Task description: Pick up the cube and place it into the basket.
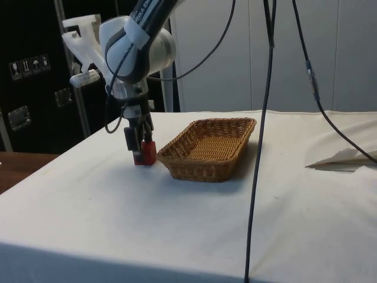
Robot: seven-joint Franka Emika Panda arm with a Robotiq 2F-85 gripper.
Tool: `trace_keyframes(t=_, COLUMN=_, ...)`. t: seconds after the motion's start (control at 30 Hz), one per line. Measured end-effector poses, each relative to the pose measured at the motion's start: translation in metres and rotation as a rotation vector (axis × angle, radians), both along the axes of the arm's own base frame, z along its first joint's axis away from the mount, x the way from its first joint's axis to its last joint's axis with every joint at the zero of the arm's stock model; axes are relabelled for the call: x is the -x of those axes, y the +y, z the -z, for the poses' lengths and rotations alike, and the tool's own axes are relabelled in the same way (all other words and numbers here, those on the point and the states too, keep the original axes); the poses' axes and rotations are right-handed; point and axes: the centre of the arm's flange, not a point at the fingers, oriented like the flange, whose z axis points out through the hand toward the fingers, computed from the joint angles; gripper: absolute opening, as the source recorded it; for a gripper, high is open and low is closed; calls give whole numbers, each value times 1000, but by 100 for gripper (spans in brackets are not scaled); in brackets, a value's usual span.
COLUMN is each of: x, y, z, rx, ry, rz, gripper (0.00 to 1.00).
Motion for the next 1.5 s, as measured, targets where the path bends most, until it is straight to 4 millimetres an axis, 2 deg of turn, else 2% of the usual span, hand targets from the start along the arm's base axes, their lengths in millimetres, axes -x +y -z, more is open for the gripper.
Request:
trace_keyframes(t=0.07, x=0, y=0, z=1, rx=0, ry=0, rz=0, gripper=70)
trace_keyframes(t=0.1, x=0, y=0, z=1, rx=0, ry=0, rz=0, gripper=54)
trace_keyframes(t=0.13, x=0, y=0, z=1, rx=1, ry=0, rz=0, gripper=30)
trace_keyframes(t=0.23, x=0, y=0, z=1, rx=1, ry=0, rz=0, gripper=0)
trace_keyframes(t=0.87, x=-2, y=3, z=-4, rx=0, ry=-9, rz=-5, gripper=0)
trace_keyframes(t=1.5, x=-5, y=9, z=-66, rx=-15, ry=-29, rz=-22, gripper=0)
